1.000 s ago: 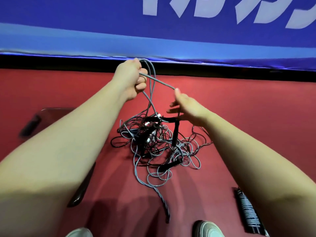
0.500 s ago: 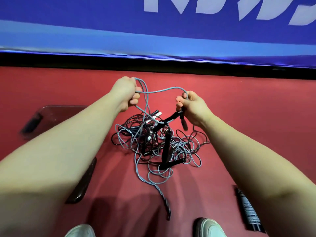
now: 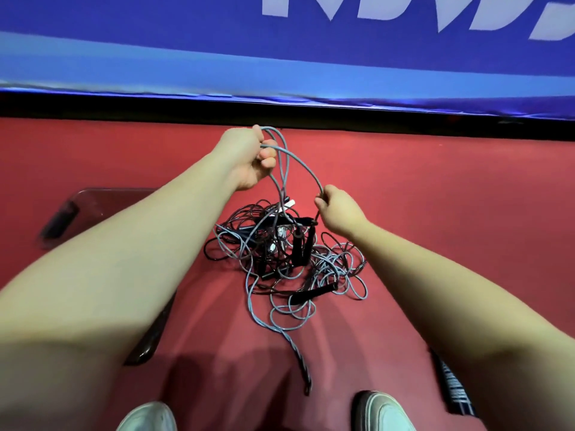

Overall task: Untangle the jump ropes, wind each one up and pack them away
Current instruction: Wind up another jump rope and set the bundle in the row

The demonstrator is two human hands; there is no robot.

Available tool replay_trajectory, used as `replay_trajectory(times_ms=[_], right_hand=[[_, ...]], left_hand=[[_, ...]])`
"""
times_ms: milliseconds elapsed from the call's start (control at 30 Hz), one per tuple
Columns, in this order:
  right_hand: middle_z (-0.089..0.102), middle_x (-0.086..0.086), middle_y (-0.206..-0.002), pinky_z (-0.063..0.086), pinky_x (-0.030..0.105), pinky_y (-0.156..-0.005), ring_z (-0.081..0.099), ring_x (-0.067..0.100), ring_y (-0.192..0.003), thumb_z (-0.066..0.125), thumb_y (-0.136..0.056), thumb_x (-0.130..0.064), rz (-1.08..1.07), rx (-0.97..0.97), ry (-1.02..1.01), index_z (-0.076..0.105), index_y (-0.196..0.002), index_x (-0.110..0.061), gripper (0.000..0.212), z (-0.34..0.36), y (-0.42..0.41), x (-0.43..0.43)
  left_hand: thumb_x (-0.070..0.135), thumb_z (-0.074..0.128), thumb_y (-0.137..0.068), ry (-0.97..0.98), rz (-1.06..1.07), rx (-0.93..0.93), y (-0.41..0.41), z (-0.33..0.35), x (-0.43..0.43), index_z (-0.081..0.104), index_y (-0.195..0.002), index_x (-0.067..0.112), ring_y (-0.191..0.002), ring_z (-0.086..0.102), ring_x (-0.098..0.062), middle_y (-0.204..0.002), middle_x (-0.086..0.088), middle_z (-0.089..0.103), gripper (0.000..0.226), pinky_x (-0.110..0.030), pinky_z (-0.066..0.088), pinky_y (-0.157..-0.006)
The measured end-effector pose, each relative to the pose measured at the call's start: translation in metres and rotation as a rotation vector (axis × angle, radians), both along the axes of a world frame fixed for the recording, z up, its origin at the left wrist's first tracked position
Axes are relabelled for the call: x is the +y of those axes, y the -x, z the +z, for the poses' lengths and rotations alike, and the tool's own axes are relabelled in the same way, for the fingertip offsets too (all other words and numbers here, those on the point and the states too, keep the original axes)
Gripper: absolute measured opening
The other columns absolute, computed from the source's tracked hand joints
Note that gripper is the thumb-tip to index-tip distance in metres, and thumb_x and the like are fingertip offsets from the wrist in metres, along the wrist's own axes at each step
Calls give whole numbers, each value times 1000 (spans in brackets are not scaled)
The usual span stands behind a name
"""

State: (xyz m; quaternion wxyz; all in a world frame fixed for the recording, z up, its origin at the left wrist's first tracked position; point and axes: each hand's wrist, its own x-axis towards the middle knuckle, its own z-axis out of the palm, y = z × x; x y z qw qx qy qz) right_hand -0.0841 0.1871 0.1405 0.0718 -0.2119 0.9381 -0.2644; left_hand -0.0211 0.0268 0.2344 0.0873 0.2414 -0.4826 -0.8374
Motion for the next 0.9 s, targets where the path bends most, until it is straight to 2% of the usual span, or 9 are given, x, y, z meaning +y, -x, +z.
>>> replay_trajectory(times_ms=[167,267,333,400,533,633,767,833,900], right_hand=[[61,19,-100,48,51,-90,62,37,-90,40,-99,-31,-208,-268,244,44,-97,-9,22,-17,2,-19],[58,13,-90,54,46,-83,64,26,-69,50,-94,-25,-283,-442,591,37,-86,-17,17,-22,-9,-24],[53,9,-87,48,41,-77,55,20,-70,59,-83,-22,-263,-555,723,35,-85,-23,24,-29,-18,-25],[50,7,-89,41,35,-70,49,19,-77,63,-72,-21,-151,-618,702,37,-89,-25,31,-36,-30,-23],[48,-3,-85,40,26,-67,47,15,-75,50,-87,7,157,-547,427,30,-106,-15,35,-43,-49,-25],[50,0,-88,38,31,-74,48,21,-81,42,-94,-2,215,-228,162,36,-116,-13,25,-42,-48,-27],[56,-7,-85,40,26,-73,52,14,-78,36,-101,-21,194,-99,265,55,-112,-16,23,-14,-41,-26],[54,-8,-75,41,21,-57,49,9,-61,38,-101,-21,253,-209,328,56,-98,-17,19,0,-41,-28],[50,-2,-69,35,16,-38,43,7,-42,38,-101,-18,173,-523,412,50,-89,-16,17,11,-41,-32]], left_hand=[[16,26,-105,-13,-42,52,2,10,19,37,-76,9,-30,31,-4,-59,-2,38,31,-14,31,-32],[17,25,-105,-44,-27,100,4,12,20,37,-78,9,-30,33,-5,-47,-1,40,31,-13,34,-35],[18,24,-105,-115,-6,129,6,14,18,36,-79,8,-29,32,-7,-42,-1,39,30,-13,35,-35],[16,24,-105,-190,22,154,7,18,17,37,-79,8,-29,31,-7,-39,-2,39,30,-13,34,-34],[17,28,-105,-173,59,163,7,18,13,39,-82,7,-32,32,-8,-57,-6,40,27,-14,35,-35],[20,25,-105,0,32,135,4,11,9,39,-82,11,-32,34,-7,-62,-4,40,28,-15,35,-37],[21,25,-105,221,-36,71,-5,1,1,37,-79,14,-33,34,-5,-67,-3,42,30,-15,33,-37],[21,26,-105,240,-77,66,-8,-1,-1,36,-79,14,-34,35,-5,-68,-4,42,29,-15,33,-37],[20,27,-105,249,-125,81,-10,2,3,36,-80,14,-34,35,-6,-68,-4,42,27,-15,33,-37]])
